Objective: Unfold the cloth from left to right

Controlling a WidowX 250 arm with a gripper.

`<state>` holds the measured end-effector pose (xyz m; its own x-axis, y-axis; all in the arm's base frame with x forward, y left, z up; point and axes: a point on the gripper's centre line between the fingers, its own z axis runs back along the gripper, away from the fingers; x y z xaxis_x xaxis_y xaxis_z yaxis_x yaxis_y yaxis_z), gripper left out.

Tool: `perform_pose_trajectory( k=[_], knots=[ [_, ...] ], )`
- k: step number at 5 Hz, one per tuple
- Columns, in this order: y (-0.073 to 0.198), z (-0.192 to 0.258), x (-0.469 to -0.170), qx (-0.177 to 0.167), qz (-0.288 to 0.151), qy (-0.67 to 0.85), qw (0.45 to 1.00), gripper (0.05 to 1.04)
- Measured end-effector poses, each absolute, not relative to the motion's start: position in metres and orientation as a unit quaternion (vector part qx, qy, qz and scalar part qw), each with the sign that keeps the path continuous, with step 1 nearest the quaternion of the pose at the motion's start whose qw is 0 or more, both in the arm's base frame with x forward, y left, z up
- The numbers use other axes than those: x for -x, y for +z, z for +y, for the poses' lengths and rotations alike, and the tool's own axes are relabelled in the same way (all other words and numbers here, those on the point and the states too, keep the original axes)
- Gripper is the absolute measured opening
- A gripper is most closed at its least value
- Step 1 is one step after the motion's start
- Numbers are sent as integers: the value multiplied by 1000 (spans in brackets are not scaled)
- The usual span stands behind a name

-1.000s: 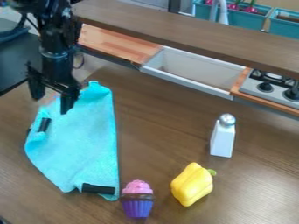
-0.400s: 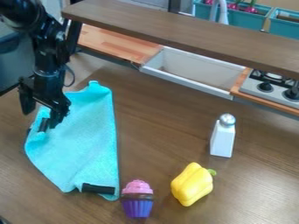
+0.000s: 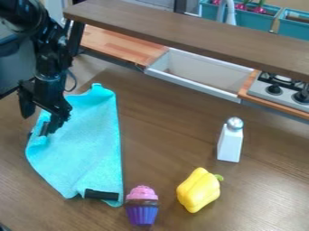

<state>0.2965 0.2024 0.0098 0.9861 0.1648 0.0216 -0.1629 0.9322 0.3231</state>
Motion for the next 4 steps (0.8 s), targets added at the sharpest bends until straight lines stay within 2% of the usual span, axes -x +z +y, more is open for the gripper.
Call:
perform_pose_trajectory(
  k=[1,2,3,4],
  knots=[
    [1,203,-294,-165,15,85,983,1000],
    [-8,206,-295,-164,26,88,982,956],
    [-7,211,-295,-166,24,95,981,786],
    [-6,210,-295,-164,22,95,982,453]
  ],
)
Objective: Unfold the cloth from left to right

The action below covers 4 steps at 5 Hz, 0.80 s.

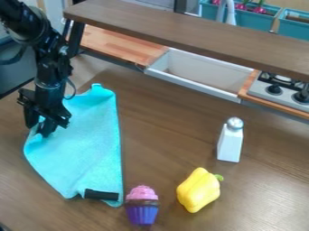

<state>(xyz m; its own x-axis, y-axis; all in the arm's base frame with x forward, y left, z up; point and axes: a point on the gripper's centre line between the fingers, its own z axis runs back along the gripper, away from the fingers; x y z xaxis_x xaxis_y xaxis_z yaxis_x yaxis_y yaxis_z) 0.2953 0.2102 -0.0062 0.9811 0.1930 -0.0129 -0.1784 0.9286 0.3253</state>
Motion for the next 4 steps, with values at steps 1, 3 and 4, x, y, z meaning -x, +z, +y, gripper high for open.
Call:
perform_pose_trajectory(
  k=[1,3,4],
  knots=[
    [-6,211,-295,-161,23,94,982,226],
    [-6,206,-292,-138,32,99,985,50],
    [17,199,-298,-112,18,108,988,49]
  ],
)
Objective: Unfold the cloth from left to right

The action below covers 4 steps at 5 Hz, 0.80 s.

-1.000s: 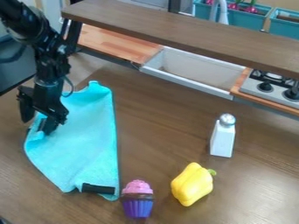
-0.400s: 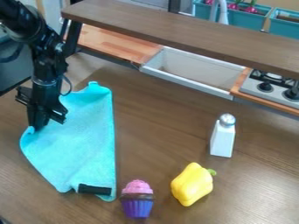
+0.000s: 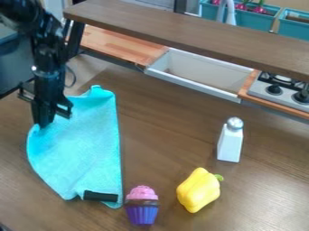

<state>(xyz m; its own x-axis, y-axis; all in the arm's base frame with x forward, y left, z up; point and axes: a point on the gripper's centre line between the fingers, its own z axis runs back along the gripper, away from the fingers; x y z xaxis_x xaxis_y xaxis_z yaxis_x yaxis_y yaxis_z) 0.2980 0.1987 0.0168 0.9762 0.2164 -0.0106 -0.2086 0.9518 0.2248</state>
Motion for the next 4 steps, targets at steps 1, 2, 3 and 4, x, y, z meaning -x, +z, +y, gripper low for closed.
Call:
perform_pose_trajectory(
  k=[1,2,3,4],
  knots=[
    [39,187,-305,-84,8,113,990,49],
    [56,167,-320,-53,4,109,993,49],
    [67,146,-337,-46,-1,97,994,49],
    [71,122,-348,-37,-7,88,995,49]
  ],
)
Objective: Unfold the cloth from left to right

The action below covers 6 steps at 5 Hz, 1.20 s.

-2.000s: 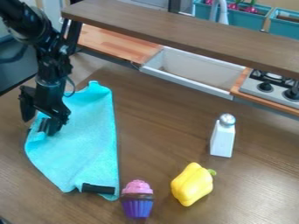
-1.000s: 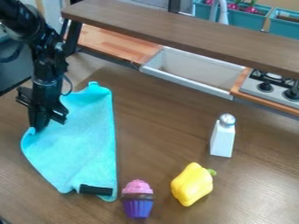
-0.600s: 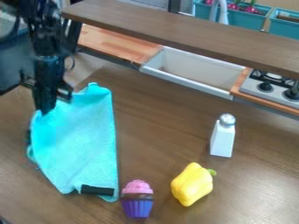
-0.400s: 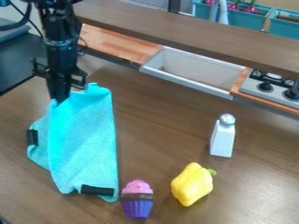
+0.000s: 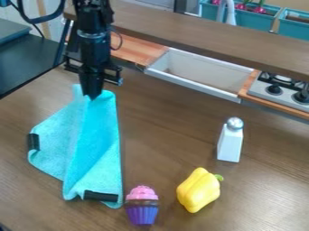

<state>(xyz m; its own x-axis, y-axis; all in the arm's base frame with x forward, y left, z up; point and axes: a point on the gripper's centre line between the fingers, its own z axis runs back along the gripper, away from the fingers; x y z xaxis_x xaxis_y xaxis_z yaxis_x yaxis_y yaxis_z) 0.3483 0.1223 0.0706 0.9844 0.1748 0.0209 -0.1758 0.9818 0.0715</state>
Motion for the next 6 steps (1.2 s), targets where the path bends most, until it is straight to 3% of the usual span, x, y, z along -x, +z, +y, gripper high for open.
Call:
perform_pose_trajectory(
  k=[1,3,6],
  knots=[
    [74,103,-355,-20,-9,84,996,49],
    [113,79,-385,23,-42,102,994,49],
    [110,55,-414,38,-34,102,994,49]
  ],
)
